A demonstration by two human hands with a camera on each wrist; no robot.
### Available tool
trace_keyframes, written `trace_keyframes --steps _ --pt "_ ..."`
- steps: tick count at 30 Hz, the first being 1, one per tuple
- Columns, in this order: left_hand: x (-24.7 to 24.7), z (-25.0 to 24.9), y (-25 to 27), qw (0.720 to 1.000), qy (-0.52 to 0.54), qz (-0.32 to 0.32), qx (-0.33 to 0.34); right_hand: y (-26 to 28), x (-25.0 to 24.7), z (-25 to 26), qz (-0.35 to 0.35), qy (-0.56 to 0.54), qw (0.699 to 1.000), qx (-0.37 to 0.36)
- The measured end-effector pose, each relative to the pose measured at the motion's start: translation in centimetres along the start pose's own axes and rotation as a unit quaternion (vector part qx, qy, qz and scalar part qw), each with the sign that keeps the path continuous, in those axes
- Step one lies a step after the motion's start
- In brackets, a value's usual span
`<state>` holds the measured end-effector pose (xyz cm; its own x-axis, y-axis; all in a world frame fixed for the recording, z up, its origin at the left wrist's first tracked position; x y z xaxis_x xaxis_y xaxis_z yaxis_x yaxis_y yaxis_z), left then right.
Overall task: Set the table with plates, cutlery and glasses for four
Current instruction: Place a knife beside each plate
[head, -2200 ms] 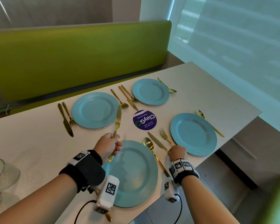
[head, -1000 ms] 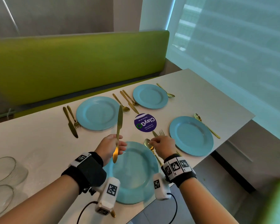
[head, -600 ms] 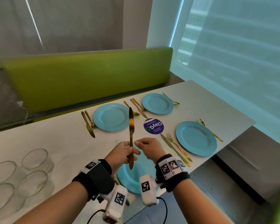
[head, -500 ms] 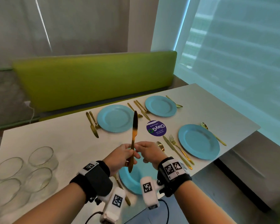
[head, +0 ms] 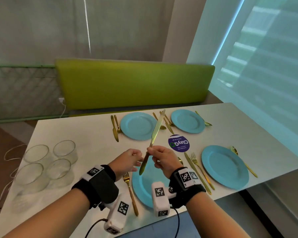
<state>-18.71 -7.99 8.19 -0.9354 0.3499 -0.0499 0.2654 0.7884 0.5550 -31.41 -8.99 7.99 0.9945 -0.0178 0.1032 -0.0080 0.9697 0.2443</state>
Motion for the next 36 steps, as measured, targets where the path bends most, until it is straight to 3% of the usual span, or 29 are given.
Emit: trace_keyframes --steps 3,6,9,13,18,25,36 --pt "-3.1 0.9 -0.1 0.996 -0.003 -0.083 -0.020 0.0 -1.0 -0.8 -0.048 0.115 0.992 0.012" --pt "-6.1 1.6 -0.1 0.990 -0.009 -0.137 -0.013 0.4 -0.7 -2.8 -0.042 0.249 0.967 0.043" --pt "-8.4 2.6 0.1 0.986 -0.029 -0.162 -0.026 0.8 1.4 -6.0 -0.002 0.381 0.922 0.072" --pt "-10.5 4.6 0.4 0.984 -0.033 -0.169 -0.037 1.1 4.0 -11.0 0.008 0.467 0.876 0.116" --pt "-12.5 7.6 0.9 0.985 -0.045 -0.159 -0.046 1.6 6.5 -15.8 0.001 0.475 0.862 0.177" --pt "-14.1 8.9 0.9 0.986 -0.051 -0.147 -0.055 0.9 8.1 -17.2 -0.009 0.564 0.802 0.198" --pt "-14.3 8.5 0.3 0.989 -0.055 -0.133 -0.046 0.6 6.2 -16.8 -0.089 0.545 0.803 0.222"
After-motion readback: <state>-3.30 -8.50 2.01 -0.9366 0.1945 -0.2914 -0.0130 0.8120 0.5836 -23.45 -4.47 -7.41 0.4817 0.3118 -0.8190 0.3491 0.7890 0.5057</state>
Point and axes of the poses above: each hand's wrist, its own y-axis away from the middle knuckle, its own x-axis out of the palm, z = x × y, the point moved 8 cm from there along -y, towards the middle knuckle, and after that the axes turned 6 degrees about -x, right-handed, at the moved point
